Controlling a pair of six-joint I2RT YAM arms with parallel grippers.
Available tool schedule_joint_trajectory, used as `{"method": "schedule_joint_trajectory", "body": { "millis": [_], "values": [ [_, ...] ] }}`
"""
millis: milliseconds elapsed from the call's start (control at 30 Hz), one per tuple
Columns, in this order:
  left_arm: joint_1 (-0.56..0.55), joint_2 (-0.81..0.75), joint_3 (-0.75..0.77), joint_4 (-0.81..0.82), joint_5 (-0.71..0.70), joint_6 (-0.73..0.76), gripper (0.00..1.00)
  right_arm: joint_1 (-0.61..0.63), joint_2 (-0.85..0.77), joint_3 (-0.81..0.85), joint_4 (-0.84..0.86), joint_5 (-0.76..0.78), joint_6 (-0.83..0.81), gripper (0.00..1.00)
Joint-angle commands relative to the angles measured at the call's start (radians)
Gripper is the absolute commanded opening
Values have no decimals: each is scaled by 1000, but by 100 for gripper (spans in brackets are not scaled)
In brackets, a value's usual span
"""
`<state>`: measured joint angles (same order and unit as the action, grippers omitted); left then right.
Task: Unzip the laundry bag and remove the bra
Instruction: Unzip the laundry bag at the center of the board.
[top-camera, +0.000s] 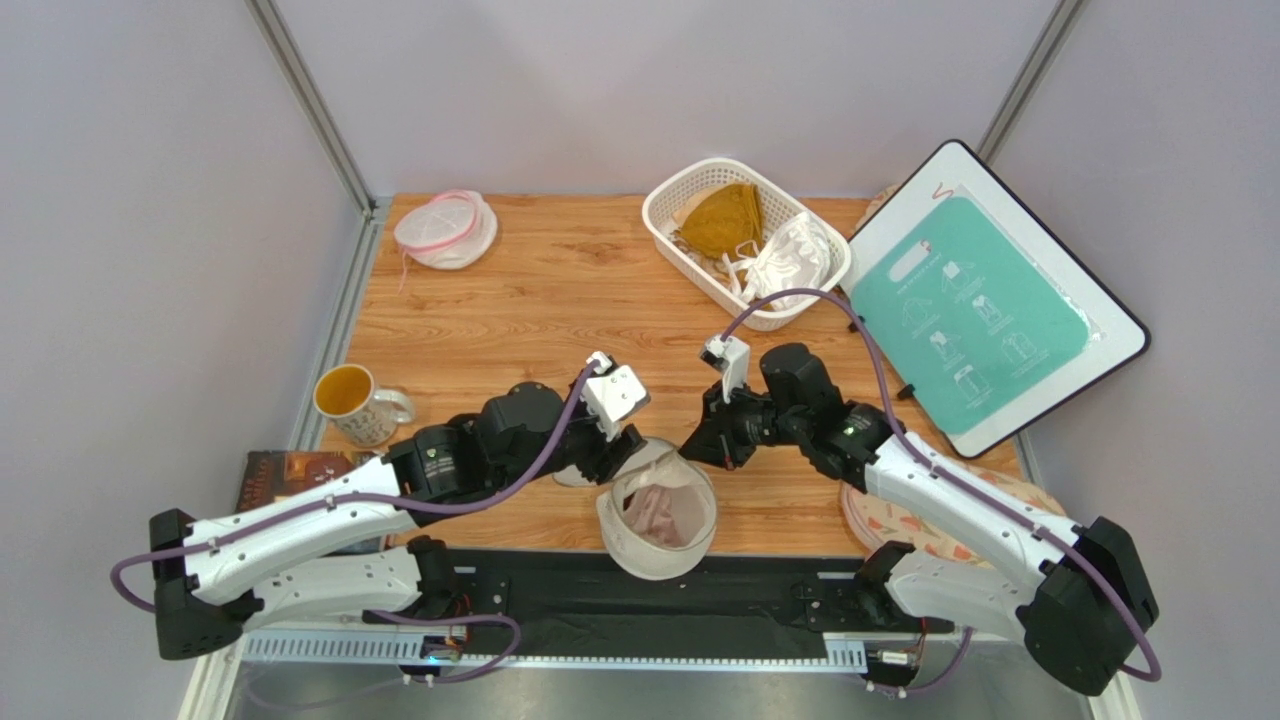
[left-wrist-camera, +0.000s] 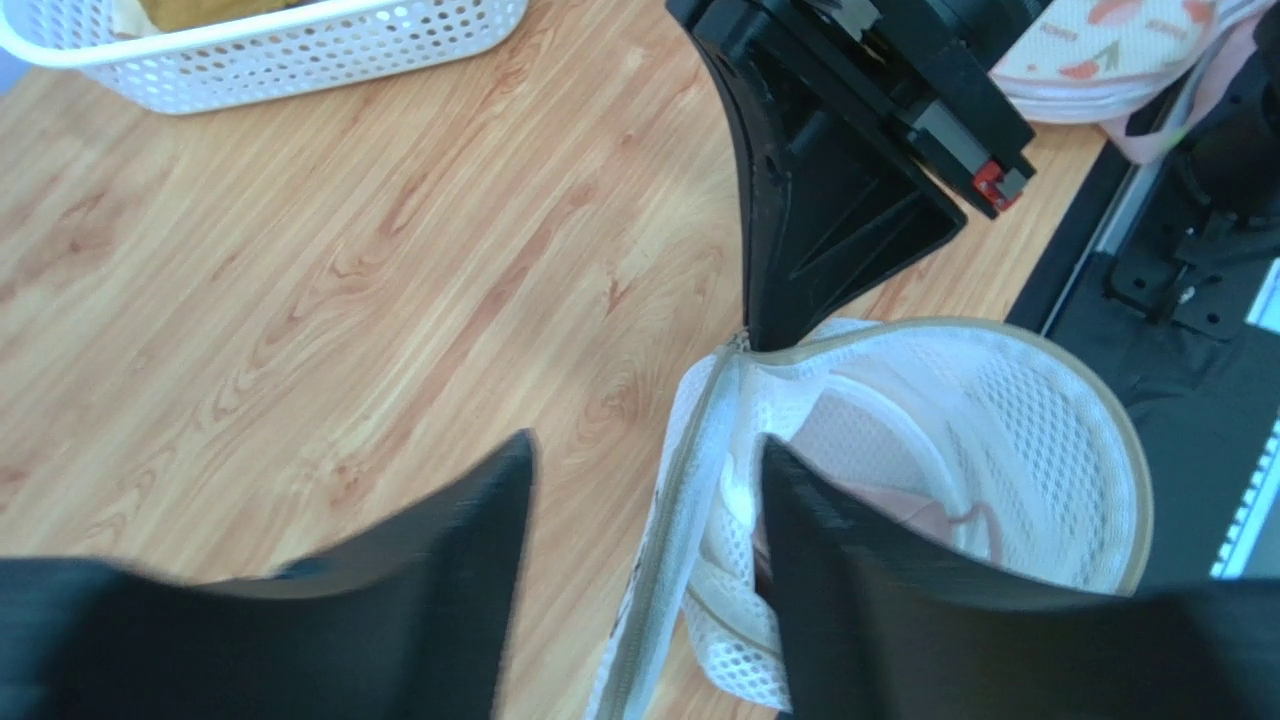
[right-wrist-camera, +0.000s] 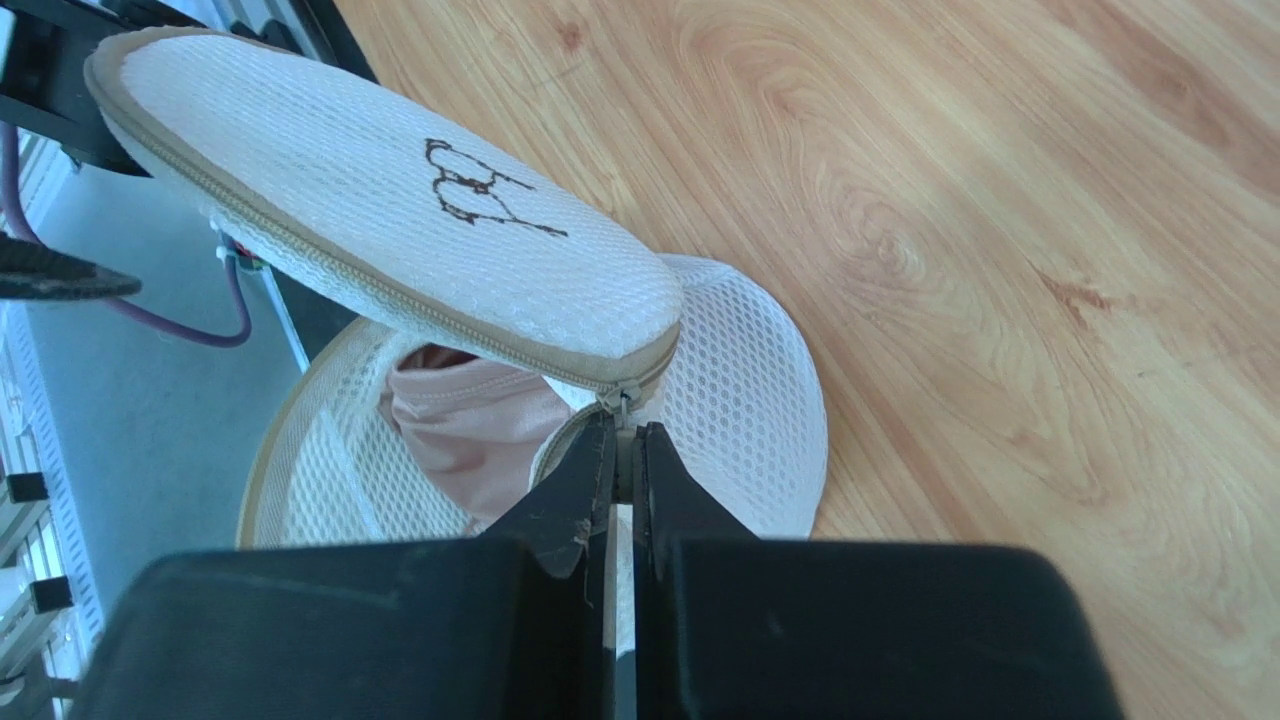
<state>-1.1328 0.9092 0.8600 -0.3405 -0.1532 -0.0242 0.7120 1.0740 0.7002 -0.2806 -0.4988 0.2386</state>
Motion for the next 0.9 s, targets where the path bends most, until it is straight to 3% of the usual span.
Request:
{"method": "schedule_joint_trajectory", "body": {
  "millis": [0,267,500,867],
  "values": [
    [-5,34,34,18,-14,4,71,-3,-3,7,-25,17,-10,0],
    [-5,174,148,26,112,46,80,-2,-3,5,-26,9,-15,0],
    [-5,267,152,15,193,30,84,-3,-3,9,-32,11,-24,0],
    [-7,315,111,-18,108,-19,84,-2,3,-1,-22,8,-21,0]
  ]
}}
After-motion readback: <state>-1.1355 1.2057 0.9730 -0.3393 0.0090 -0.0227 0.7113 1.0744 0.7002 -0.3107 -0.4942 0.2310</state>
